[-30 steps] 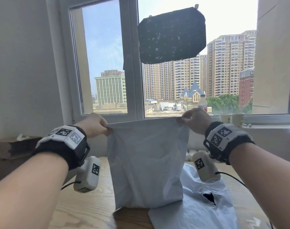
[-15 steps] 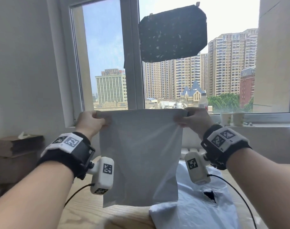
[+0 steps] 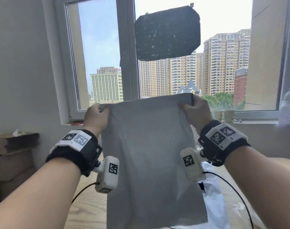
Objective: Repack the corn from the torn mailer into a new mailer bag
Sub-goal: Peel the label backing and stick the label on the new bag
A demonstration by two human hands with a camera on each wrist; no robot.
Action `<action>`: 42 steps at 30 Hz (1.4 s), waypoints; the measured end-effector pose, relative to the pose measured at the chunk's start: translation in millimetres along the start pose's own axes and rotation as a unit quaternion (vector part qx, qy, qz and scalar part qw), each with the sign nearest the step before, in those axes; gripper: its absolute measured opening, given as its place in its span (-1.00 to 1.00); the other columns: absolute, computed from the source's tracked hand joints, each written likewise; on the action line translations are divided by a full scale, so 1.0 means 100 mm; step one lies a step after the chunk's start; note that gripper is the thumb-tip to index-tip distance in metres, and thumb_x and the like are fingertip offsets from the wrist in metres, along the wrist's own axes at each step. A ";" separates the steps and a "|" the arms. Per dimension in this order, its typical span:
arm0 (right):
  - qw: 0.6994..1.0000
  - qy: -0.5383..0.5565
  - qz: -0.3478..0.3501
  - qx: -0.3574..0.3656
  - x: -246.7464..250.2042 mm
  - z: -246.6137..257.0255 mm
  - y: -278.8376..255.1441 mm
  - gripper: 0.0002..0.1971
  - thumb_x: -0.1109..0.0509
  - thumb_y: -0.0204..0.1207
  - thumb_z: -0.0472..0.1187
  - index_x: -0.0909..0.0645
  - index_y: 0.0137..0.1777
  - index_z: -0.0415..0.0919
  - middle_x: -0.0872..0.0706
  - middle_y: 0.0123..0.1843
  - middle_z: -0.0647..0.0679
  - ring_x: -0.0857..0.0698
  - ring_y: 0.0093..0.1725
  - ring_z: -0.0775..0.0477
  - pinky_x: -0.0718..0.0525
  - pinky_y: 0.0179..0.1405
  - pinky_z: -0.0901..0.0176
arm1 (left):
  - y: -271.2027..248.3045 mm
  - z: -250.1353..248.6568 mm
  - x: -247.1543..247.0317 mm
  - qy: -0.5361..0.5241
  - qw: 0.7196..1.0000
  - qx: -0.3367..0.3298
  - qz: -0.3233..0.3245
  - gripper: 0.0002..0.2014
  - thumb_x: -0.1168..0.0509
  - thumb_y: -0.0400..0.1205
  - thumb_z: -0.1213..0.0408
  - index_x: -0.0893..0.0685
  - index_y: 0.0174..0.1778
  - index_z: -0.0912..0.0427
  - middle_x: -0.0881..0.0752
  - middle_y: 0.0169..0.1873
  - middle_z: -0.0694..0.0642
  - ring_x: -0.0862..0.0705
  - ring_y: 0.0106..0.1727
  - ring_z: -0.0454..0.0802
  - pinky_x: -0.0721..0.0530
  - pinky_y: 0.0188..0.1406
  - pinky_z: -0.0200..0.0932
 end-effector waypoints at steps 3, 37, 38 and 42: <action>0.995 -0.048 0.028 -0.077 0.05 -0.37 -0.04 -0.87 -0.35 0.50 -0.33 -0.71 -0.03 -0.30 -0.75 -0.19 -0.16 -0.68 -0.25 -0.12 -0.71 -0.21 -0.05 | -0.10 0.31 -0.35 0.039 0.997 0.043 0.052 -0.57 -0.29 0.60 0.01 -0.66 -0.09 0.42 -0.69 -0.26 0.24 -0.61 -0.23 0.13 -0.59 -0.18 0.07; 0.742 -0.443 0.477 -0.160 -0.68 -2.48 -1.31 -0.37 -0.42 0.48 0.15 -0.44 0.51 -0.07 -0.52 0.51 -0.03 -0.51 0.46 -0.08 -0.44 0.46 0.09 | -1.71 1.40 -2.62 0.340 0.762 0.055 0.549 -0.33 -0.40 0.58 0.09 -0.34 0.61 0.05 -0.39 0.56 0.03 -0.41 0.52 0.01 -0.37 0.36 -0.28; 0.755 -0.439 0.461 -0.159 -0.61 -2.43 -1.24 -0.39 -0.42 0.49 0.14 -0.46 0.50 -0.08 -0.55 0.48 -0.04 -0.53 0.44 -0.09 -0.45 0.45 0.09 | -1.67 1.35 -2.62 0.328 0.771 0.055 0.543 -0.34 -0.40 0.58 0.08 -0.36 0.60 0.05 -0.40 0.56 0.03 -0.42 0.52 0.01 -0.36 0.39 -0.25; 0.777 -0.453 0.407 -0.159 -0.15 -2.23 -1.02 -0.53 -0.42 0.49 0.09 -0.60 0.35 -0.08 -0.69 0.30 -0.06 -0.66 0.24 -0.09 -0.58 0.26 0.12 | -1.66 0.97 -2.79 0.298 0.793 0.022 0.531 -0.44 -0.38 0.59 0.08 -0.48 0.52 0.08 -0.51 0.48 0.08 -0.50 0.46 0.04 -0.41 0.40 -0.19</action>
Point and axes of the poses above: each hand's wrist, its own y-axis towards the middle knuckle, its own x-axis out of the back of the hand, z = x × y, the point moved 10 cm from there along y, towards the middle knuckle
